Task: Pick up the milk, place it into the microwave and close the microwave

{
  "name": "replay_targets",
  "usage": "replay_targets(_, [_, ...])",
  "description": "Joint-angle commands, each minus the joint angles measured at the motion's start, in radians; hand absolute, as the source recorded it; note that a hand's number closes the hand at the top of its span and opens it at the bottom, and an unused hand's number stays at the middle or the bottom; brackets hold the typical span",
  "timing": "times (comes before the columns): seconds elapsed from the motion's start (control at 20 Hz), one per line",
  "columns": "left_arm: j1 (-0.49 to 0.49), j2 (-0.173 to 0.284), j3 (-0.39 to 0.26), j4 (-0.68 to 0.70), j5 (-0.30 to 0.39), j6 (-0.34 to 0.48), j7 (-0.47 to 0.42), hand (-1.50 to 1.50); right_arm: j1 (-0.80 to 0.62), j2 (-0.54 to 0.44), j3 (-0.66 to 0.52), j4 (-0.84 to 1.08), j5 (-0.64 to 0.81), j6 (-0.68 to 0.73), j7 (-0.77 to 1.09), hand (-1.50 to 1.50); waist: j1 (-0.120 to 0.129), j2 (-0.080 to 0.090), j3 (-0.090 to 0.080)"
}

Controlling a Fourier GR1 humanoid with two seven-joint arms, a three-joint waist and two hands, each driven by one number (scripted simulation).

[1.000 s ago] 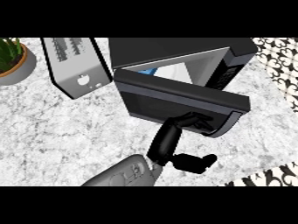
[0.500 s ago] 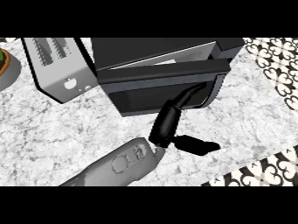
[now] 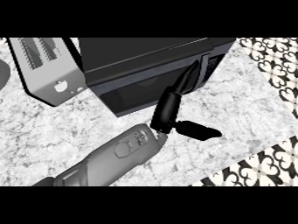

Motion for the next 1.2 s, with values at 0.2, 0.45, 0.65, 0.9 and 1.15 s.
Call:
replay_targets(0.2, [-0.073,-0.001,0.014,0.063,0.068,0.012,-0.042,-1.50,-0.042,-0.041,0.001,0.001,-0.062,0.026,0.032,-1.50,-0.025,0.010,0.001])
replay_targets(0.45, [-0.095,-0.001,0.008,0.087,0.096,0.020,-0.066,-1.50,-0.063,-0.060,-0.009,0.018,-0.086,0.033,0.042,-1.50,-0.042,0.018,0.004])
replay_targets(0.65, [-0.091,0.000,0.003,0.099,0.119,0.038,-0.098,-1.50,-0.068,-0.065,-0.011,0.021,-0.102,0.024,0.054,-1.50,-0.051,0.018,0.003])
replay_targets(0.9, [-0.107,0.000,0.000,0.104,0.154,0.039,-0.112,-1.50,-0.087,-0.099,-0.020,0.029,-0.130,0.040,0.071,-1.50,-0.060,0.017,0.002])
replay_targets(1.15, [-0.101,-0.001,-0.015,0.112,0.180,0.035,-0.147,-1.50,-0.097,-0.112,-0.022,0.045,-0.151,0.049,0.080,-1.50,-0.061,0.022,0.003])
